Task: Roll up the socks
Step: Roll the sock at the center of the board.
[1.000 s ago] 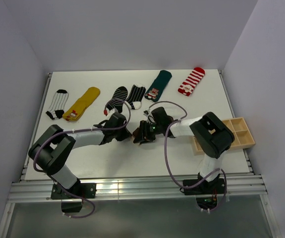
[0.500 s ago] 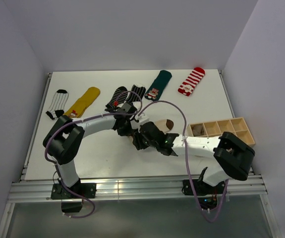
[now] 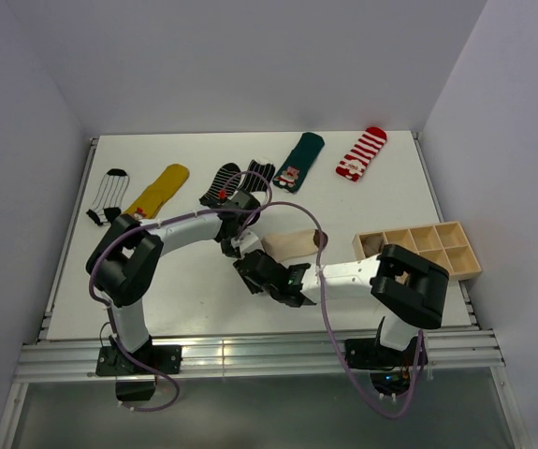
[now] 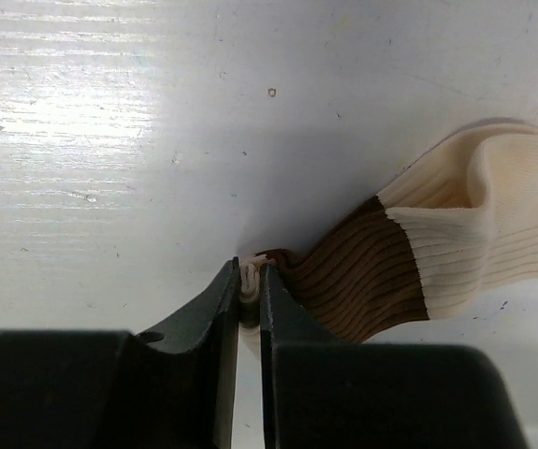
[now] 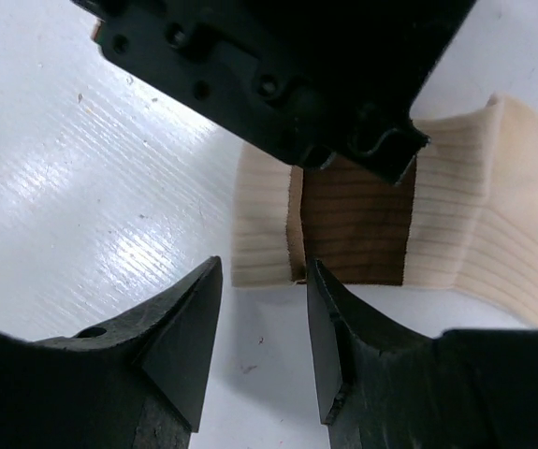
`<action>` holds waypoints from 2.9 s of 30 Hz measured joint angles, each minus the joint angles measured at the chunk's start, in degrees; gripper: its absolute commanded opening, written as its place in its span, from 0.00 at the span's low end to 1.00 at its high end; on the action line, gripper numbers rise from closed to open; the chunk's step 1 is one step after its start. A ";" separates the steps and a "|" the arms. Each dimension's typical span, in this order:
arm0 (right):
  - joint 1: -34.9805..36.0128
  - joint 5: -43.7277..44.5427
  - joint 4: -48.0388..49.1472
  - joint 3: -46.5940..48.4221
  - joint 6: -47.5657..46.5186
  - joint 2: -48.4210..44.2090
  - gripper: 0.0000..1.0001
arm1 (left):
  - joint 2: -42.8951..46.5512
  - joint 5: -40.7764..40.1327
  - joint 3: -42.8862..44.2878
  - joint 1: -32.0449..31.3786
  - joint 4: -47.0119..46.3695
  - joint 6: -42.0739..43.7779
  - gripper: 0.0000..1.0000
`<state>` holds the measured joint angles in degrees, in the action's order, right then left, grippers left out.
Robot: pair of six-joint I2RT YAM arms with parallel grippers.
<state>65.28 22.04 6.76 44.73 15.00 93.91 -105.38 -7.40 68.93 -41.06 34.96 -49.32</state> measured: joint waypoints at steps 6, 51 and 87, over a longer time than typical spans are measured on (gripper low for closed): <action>1.25 2.32 -0.17 1.11 -1.44 0.24 0.49 | -0.26 0.55 0.26 0.17 0.17 0.37 0.05; -25.77 -58.16 10.91 -0.81 15.76 9.25 0.00 | 31.74 2.08 -35.50 8.94 -27.89 -16.94 0.63; -36.28 -73.53 40.57 -13.03 43.91 18.95 0.28 | 16.37 5.25 -34.91 0.31 -46.23 -17.33 0.22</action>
<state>28.99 -51.48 47.33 31.70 58.92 112.86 -89.01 -2.15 34.02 -40.75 -11.27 -66.65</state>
